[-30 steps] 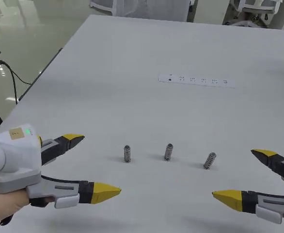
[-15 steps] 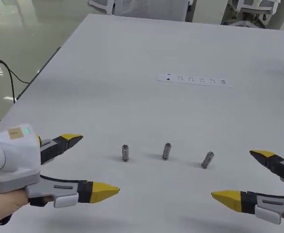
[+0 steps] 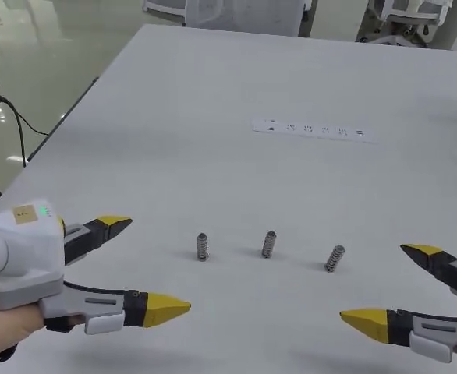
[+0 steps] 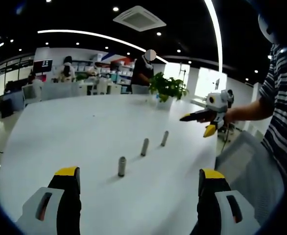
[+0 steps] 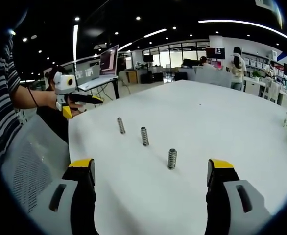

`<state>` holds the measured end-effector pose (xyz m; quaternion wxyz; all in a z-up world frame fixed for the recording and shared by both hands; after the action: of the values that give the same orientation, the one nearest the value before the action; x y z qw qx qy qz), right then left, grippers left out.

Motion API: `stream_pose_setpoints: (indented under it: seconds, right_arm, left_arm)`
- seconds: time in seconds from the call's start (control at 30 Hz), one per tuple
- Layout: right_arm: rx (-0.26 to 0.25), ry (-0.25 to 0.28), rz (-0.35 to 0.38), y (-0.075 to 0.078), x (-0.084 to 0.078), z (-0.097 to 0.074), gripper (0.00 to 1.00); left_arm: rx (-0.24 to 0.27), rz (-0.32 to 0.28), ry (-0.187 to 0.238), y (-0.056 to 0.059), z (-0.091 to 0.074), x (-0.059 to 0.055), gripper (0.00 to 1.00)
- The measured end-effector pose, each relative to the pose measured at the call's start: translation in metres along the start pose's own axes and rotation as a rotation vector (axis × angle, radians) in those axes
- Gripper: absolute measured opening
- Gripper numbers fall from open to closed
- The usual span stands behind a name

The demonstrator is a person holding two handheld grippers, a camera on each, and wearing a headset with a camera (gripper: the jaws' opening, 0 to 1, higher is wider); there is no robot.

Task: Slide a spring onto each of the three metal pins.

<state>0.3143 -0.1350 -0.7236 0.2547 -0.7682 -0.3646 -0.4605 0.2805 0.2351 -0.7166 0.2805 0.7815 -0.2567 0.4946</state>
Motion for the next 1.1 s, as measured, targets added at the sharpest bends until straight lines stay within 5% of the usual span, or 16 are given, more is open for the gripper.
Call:
stream_pose_setpoints:
  seconds: [1.1]
  right_arm:
    - [-0.01, 0.004, 0.009, -0.0012, 0.0011, -0.0013, 0.95]
  left_arm:
    - [0.0, 0.004, -0.001, -0.0014, -0.0001, -0.0009, 0.98]
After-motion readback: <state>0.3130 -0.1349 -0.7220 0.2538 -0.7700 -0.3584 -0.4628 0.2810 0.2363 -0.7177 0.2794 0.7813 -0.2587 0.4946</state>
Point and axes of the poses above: the centre of the closed fingertips' face, and the gripper's own axes: z roughly forward along the fingers, y roughly to its right, x roughly out of its top, the point moved 9 cm from there along -z, roughly backward along the fingers, and after that the axes turned 2 degrees about -z, right-handed, at the moved point
